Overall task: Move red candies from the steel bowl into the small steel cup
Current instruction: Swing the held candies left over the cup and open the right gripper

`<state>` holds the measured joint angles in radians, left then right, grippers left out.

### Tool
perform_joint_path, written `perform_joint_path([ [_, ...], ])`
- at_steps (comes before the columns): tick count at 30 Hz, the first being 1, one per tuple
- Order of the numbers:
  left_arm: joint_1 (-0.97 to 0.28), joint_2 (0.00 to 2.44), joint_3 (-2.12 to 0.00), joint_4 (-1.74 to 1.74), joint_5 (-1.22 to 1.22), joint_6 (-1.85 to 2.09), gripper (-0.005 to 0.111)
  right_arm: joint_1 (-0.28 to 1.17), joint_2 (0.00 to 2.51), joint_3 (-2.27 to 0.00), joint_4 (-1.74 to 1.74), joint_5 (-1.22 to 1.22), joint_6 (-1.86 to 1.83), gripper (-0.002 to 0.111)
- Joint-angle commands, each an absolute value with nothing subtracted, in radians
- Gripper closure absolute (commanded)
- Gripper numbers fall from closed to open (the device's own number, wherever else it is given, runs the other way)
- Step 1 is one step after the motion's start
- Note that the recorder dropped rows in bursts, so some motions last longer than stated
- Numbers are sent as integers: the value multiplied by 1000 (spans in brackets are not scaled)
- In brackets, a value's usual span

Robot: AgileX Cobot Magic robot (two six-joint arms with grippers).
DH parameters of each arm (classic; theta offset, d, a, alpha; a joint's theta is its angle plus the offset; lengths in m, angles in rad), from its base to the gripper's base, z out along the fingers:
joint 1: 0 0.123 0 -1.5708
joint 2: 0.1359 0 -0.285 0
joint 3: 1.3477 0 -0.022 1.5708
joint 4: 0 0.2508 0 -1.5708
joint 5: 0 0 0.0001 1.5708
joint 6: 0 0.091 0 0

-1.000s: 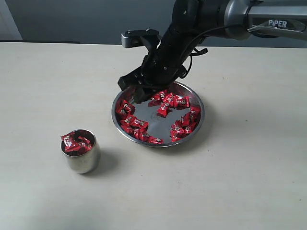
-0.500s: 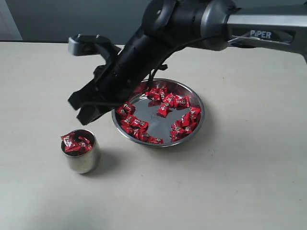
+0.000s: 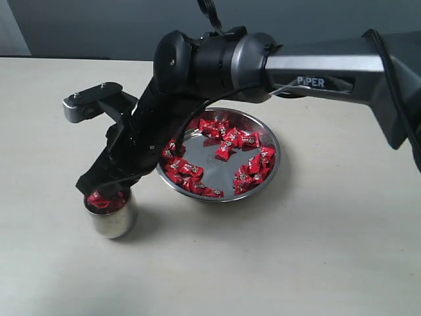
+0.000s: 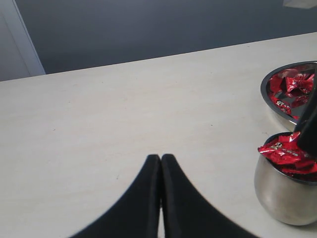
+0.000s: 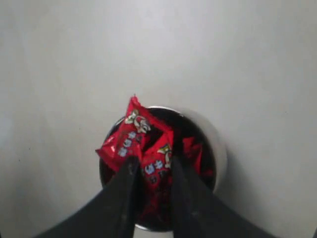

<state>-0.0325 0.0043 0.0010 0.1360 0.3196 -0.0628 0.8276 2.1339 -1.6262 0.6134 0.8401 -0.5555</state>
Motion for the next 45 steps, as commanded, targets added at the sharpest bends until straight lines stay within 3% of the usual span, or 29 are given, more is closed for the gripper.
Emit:
perform_joint_path([
  [1,-30,0,0,135,310,-68,106,828,2157,-1625,615,840,-548,109],
  [14,-30,0,0,135,310,-68,106,828,2163,-1625,619,858,-548,109],
  [21,-30,0,0,135,310,-68,106,828,2157,-1625,619,865,-548,76],
  [45,-30,0,0,135,310,-68,106,828,2107,-1641,584,891,-548,76],
])
